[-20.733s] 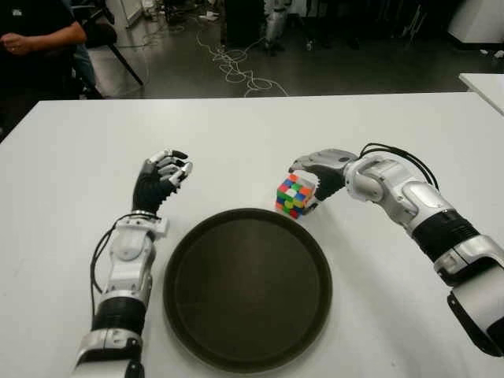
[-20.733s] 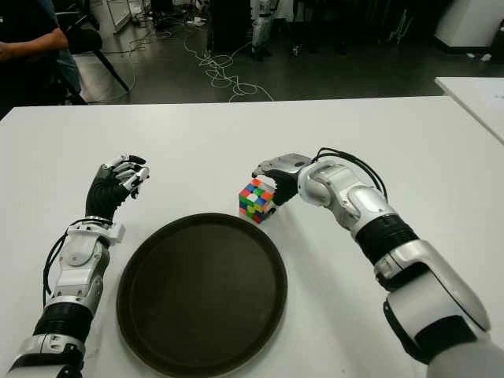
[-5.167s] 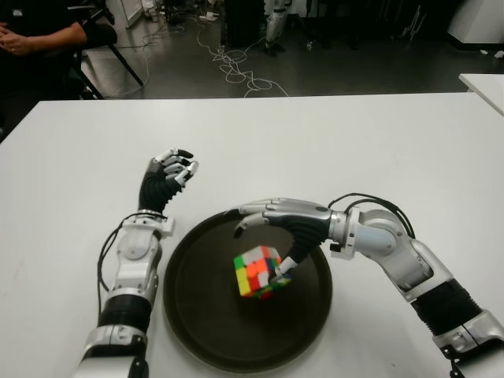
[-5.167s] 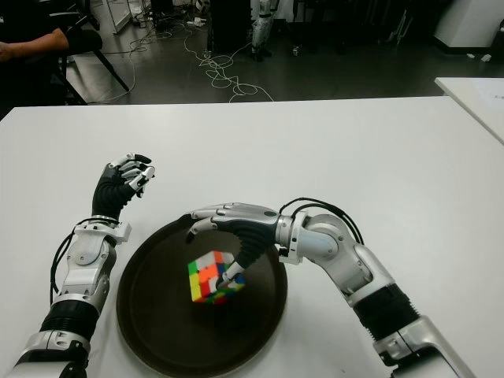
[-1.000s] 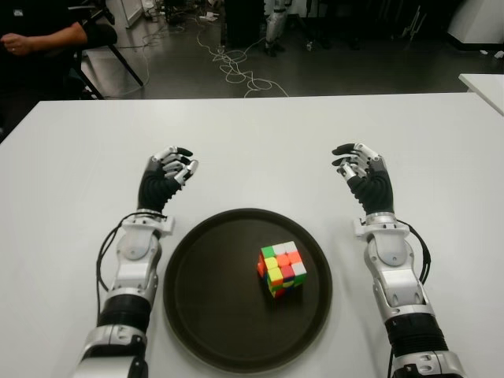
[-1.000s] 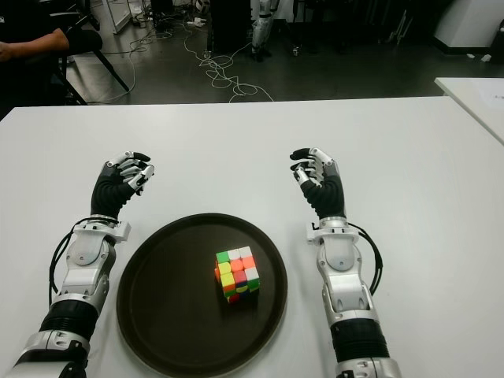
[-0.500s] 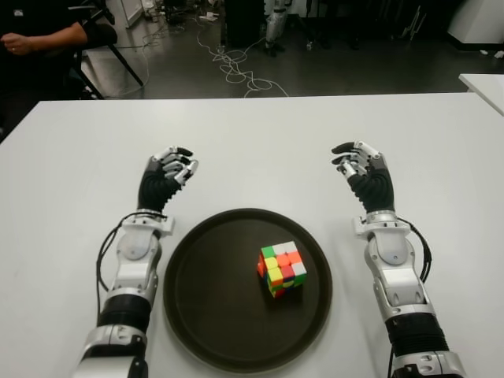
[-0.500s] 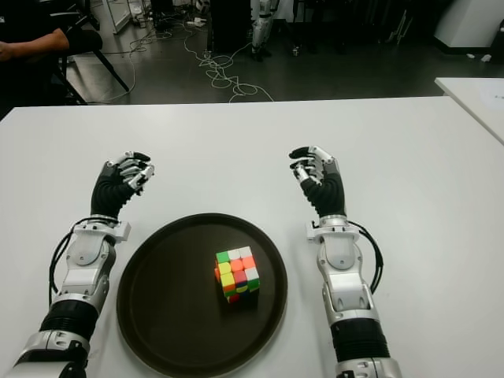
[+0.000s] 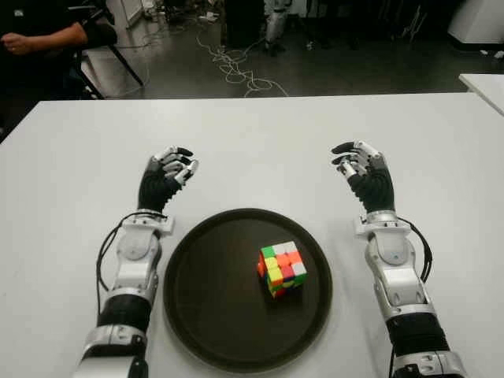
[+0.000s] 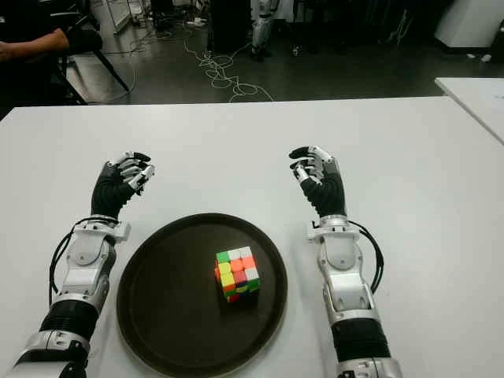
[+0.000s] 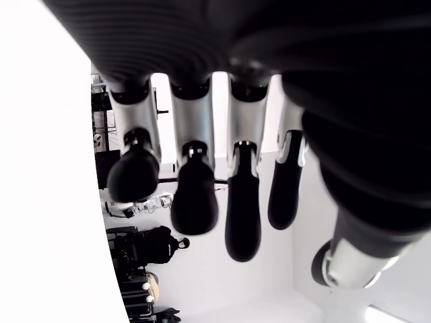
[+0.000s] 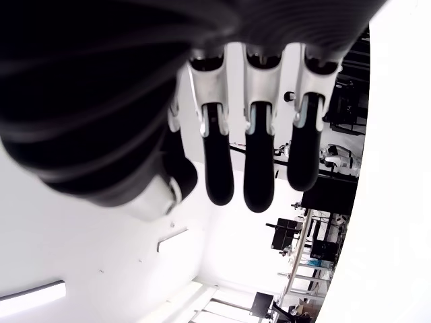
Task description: Pick up the Rubik's Cube and put it in the plate
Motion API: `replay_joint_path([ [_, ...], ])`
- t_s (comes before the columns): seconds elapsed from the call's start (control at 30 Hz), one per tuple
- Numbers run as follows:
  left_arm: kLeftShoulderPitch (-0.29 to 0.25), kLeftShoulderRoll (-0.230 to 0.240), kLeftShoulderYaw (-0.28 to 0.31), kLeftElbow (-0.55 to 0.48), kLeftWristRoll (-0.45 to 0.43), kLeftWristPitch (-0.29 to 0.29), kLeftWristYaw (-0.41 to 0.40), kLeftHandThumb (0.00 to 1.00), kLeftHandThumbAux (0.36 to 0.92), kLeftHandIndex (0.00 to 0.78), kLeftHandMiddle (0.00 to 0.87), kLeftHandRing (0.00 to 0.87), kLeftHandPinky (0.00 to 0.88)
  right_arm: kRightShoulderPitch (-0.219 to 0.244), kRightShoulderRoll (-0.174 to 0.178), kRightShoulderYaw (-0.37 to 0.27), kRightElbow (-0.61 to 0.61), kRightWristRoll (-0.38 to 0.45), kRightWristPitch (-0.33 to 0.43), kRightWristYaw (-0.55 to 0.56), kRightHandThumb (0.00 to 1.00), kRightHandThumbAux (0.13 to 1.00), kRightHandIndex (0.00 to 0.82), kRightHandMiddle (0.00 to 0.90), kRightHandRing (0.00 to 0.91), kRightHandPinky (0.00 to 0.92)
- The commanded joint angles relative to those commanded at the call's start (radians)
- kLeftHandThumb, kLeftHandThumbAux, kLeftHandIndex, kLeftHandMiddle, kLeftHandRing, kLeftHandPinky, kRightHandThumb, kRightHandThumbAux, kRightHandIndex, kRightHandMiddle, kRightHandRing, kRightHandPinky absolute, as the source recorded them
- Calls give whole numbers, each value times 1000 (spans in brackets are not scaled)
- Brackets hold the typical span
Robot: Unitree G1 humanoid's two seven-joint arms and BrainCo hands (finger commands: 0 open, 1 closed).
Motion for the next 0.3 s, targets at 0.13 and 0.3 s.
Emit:
replay_joint_path([
  [0.13, 0, -1, 0, 0, 2, 2, 5, 843, 662, 415, 571, 721, 745, 0, -1, 0, -3, -4, 9, -1, 689, 726, 412, 406, 421, 432],
  [0.3, 1, -1, 0, -2, 3, 1, 7, 843, 662, 415, 571, 720, 743, -1, -1, -1, 1, -4, 9, 0, 688, 726, 411, 403, 422, 434],
])
